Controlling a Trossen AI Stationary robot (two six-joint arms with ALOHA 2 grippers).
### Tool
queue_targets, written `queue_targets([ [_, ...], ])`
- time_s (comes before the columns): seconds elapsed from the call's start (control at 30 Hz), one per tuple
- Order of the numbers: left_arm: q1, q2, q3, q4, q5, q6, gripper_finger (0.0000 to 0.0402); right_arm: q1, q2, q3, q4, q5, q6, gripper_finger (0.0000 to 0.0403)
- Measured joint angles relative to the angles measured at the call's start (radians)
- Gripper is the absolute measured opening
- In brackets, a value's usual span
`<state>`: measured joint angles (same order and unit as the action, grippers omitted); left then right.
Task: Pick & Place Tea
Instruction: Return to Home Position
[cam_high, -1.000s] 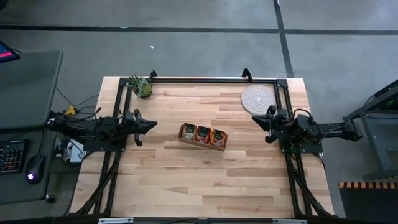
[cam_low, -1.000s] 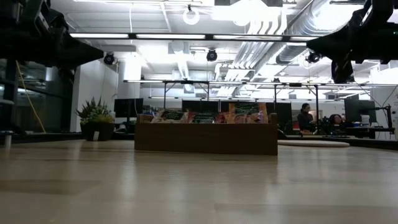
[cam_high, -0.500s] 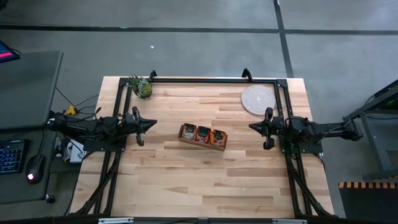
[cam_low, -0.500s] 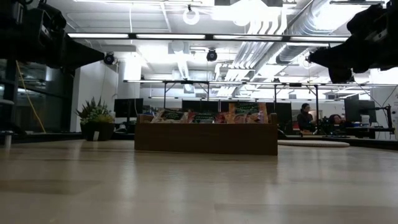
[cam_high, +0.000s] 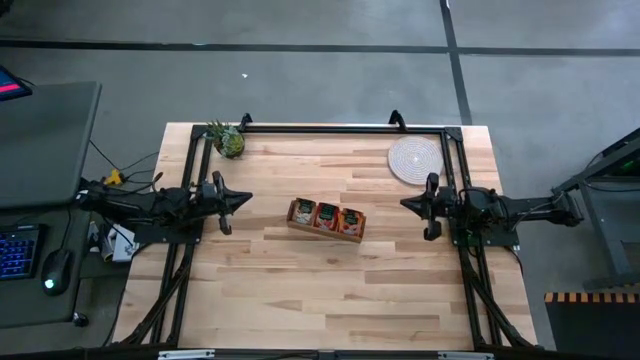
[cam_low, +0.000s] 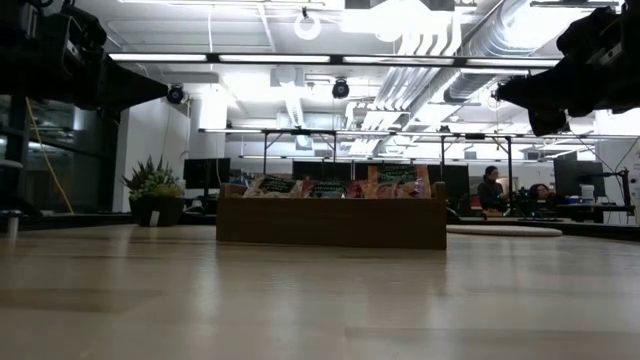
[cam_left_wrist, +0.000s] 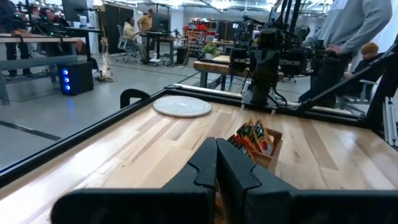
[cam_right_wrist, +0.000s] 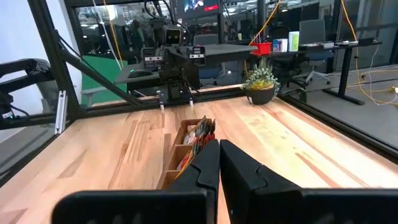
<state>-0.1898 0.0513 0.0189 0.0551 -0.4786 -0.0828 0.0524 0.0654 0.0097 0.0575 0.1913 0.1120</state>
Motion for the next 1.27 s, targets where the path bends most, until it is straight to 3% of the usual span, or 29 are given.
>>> queue_targets([
  [1.27,0.0,0.0,0.0,-0.002,-0.001,-0.001,0.0,0.0,0.0,0.0,0.014,0.0,0.001,0.0013],
])
